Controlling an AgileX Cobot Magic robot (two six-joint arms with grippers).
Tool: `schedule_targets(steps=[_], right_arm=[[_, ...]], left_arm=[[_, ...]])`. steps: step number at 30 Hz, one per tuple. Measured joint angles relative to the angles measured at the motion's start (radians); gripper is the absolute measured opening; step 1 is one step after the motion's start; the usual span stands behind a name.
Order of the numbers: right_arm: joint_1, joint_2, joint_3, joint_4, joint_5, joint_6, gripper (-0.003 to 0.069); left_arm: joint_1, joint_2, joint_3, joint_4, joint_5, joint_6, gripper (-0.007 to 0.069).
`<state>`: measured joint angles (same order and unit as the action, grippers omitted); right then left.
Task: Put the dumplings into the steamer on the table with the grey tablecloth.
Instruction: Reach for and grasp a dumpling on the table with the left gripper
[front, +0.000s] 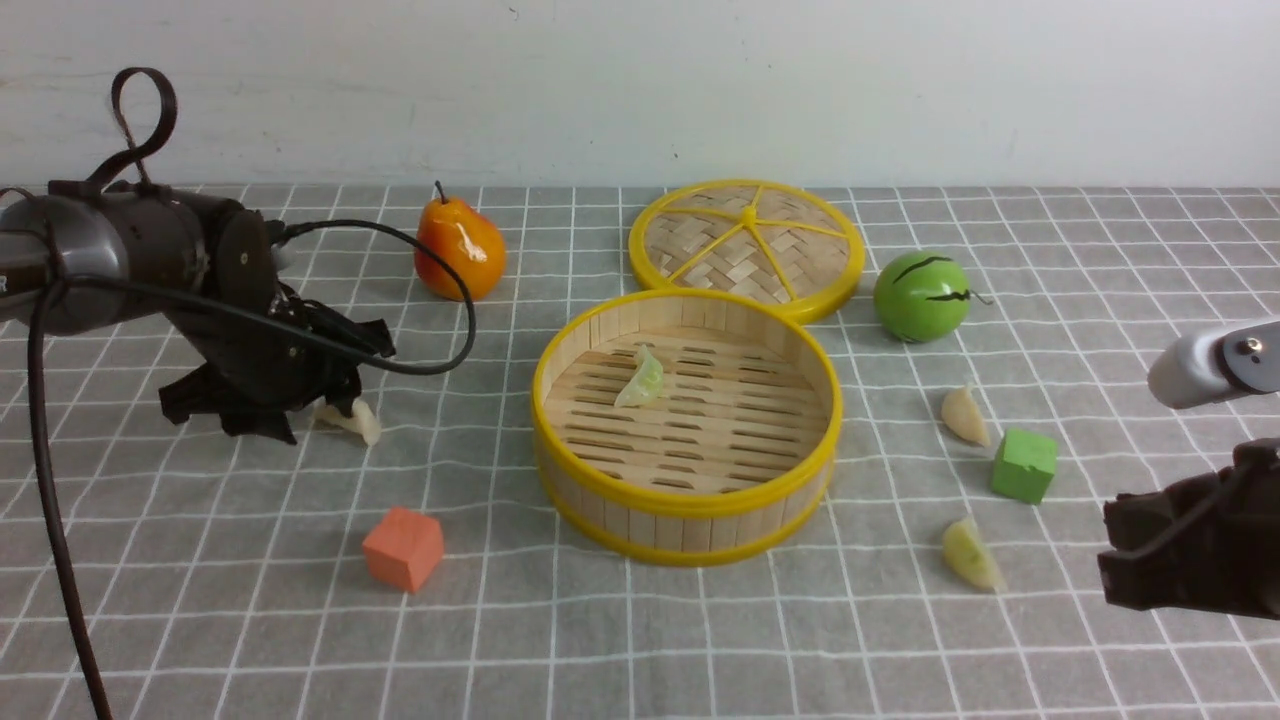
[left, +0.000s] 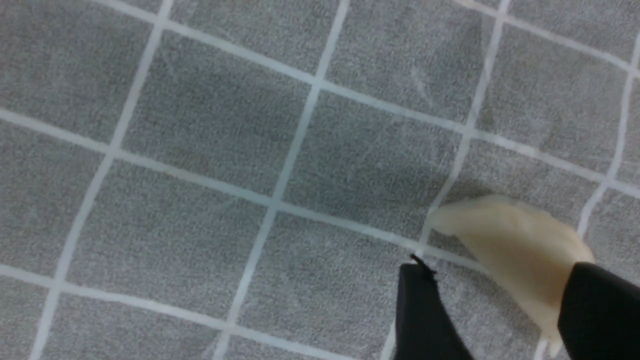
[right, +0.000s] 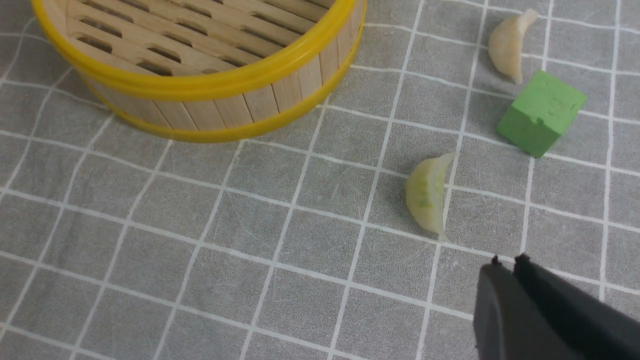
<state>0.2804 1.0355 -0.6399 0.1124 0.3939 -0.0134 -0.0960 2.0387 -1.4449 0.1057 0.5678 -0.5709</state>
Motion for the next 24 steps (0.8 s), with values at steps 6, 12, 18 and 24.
schedule_targets(steps=[6, 12, 18, 24], right_arm=[[0.000, 0.000, 0.000, 0.000, 0.000, 0.000, 0.0031], [0.000, 0.000, 0.000, 0.000, 0.001, 0.000, 0.0031], [0.000, 0.000, 0.000, 0.000, 0.001, 0.000, 0.0031], [0.000, 0.000, 0.000, 0.005, 0.001, 0.000, 0.0033]], left_arm=[[-0.010, 0.004, -0.001, -0.020, -0.037, 0.000, 0.0029], [-0.006, -0.028, 0.009, -0.034, -0.016, 0.027, -0.0015], [-0.003, -0.133, 0.010, -0.106, 0.001, 0.112, -0.0015], [-0.003, -0.123, 0.010, -0.135, -0.056, 0.101, 0.0006]])
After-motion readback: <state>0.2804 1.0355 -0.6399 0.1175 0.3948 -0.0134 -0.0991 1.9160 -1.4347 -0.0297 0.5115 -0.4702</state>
